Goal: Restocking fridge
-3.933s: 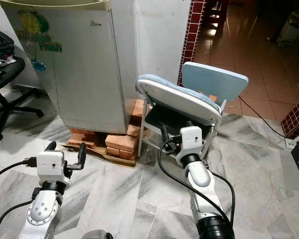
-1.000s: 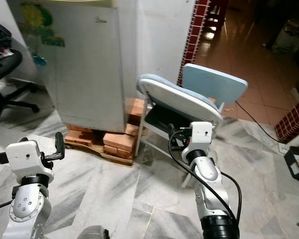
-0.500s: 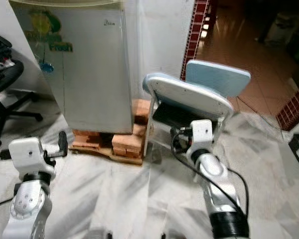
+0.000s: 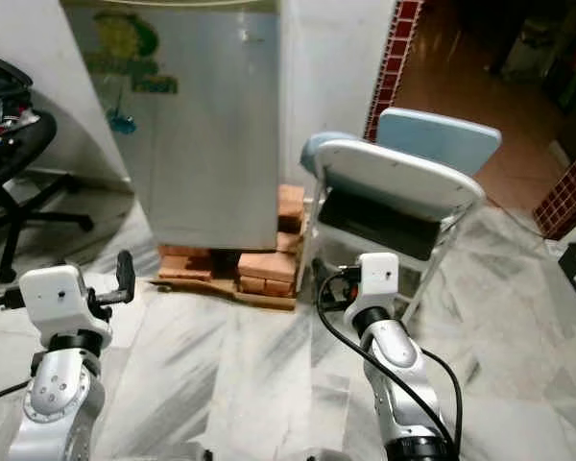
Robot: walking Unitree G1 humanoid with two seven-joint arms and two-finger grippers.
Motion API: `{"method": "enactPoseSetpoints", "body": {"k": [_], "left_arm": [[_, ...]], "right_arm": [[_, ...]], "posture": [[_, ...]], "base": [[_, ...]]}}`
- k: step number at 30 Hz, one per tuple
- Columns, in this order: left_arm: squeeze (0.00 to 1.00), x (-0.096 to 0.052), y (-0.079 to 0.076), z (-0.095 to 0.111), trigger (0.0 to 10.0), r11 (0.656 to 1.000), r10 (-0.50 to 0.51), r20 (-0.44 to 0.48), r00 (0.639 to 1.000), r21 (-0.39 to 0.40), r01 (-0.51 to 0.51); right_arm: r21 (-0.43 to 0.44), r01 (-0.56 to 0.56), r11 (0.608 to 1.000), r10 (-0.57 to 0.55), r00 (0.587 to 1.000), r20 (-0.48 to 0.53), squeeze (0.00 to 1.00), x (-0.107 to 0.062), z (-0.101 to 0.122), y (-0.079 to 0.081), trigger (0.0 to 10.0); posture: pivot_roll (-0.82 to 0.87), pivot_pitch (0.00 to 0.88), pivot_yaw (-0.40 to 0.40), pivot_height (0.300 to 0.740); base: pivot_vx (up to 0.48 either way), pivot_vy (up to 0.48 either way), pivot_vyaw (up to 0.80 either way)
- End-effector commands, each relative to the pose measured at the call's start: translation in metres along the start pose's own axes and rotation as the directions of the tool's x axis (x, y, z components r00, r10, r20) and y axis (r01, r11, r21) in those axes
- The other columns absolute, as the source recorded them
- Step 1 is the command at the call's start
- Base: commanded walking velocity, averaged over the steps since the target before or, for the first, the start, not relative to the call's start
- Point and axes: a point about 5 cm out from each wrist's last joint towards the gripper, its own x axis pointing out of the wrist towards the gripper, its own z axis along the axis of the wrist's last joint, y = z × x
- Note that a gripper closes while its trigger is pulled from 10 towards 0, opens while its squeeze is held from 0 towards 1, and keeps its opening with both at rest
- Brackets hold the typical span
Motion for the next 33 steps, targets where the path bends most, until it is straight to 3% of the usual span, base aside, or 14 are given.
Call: {"method": "enactPoseSetpoints", "body": {"k": [1,10,21,28,33], "left_arm": [[0.00,0.000,0.006,-0.001,10.0,1.000,0.021,-0.005,1.000,0.012,-0.021],[0.00,0.000,0.003,-0.003,10.0,1.000,0.019,-0.010,1.000,0.007,-0.019],[0.00,-0.003,0.007,-0.004,10.0,1.000,0.008,0.010,1.000,0.029,-0.008],[0.00,-0.002,0.005,-0.003,10.0,1.000,-0.029,0.020,0.999,0.012,0.029],[0.00,-0.001,0.005,-0.003,10.0,0.999,-0.033,0.020,0.999,0.010,0.033]], "right_arm": [[-0.034,-0.036,0.999,0.038,0.997,0.070,0.00,0.002,0.016,0.006,10.0],[-0.039,-0.020,0.999,0.023,0.996,0.081,0.00,0.014,0.025,-0.003,10.0],[-0.041,-0.053,0.998,0.056,0.995,0.086,0.00,0.012,0.024,0.005,10.0],[-0.047,-0.045,0.998,0.050,0.995,0.089,0.00,0.013,0.025,0.003,10.0],[-0.048,-0.043,0.998,0.047,0.995,0.085,0.00,0.015,0.024,0.003,10.0]], "posture": [[-0.01,0.089,-0.007,0.740],[0.00,0.081,-0.024,0.740],[0.00,0.097,-0.031,0.740],[0.00,0.091,-0.025,0.740],[0.00,0.089,-0.022,0.740]], "base": [[0.000,0.480,0.00],[0.000,0.480,0.00],[0.000,0.480,-0.78],[0.000,0.477,0.00],[0.000,0.472,-0.80]]}}
